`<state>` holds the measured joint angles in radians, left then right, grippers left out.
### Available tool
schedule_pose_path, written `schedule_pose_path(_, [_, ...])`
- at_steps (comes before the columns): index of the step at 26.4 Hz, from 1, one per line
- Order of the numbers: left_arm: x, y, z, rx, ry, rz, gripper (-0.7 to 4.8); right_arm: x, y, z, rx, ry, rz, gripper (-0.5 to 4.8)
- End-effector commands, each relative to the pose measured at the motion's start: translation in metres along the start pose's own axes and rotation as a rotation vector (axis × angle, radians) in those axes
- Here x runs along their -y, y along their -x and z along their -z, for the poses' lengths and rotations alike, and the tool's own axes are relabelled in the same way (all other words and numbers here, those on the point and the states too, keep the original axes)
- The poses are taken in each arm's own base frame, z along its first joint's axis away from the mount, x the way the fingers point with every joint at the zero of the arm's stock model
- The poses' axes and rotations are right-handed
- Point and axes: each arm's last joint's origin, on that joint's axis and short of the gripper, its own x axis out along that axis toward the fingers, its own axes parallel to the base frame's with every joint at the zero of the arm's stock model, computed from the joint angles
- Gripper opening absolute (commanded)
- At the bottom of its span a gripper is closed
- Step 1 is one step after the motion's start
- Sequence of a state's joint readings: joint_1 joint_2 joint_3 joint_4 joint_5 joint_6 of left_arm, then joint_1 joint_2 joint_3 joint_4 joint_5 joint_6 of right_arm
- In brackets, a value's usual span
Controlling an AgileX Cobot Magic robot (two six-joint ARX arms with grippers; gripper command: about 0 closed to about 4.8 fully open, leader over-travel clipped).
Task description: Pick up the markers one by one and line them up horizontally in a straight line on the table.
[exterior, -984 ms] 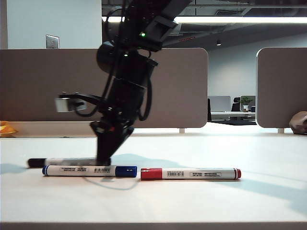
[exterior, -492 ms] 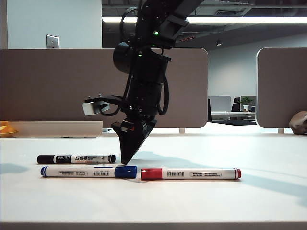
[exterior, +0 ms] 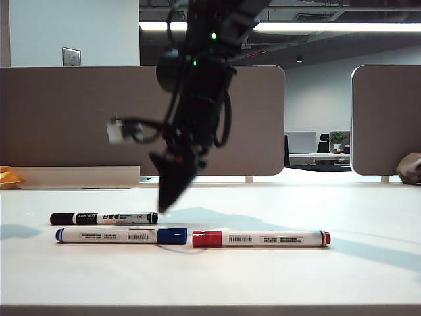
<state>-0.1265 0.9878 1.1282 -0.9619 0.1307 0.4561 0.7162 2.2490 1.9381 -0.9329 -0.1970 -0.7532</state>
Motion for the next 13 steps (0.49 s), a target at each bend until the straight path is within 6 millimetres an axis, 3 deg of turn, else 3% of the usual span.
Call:
schedule_pose_path(1, [0.0, 0.002, -0.001, 0.013, -0.004, -0.002, 0.56, 0.006, 0.023, -0.017, 0.103, 0.028, 0.043, 1.98])
schedule_pose_path(5, [0.0, 0.002, -0.001, 0.013, -0.004, -0.002, 0.57, 0.006, 0.028, -0.022, 0.166, 0.035, 0.007, 1.98])
schedule_pose_path(13, [0.0, 0.003, 0.0, 0.009, -0.004, -0.001, 0.56, -0.001, 0.007, -0.033, 0.188, 0.053, -0.005, 1.98])
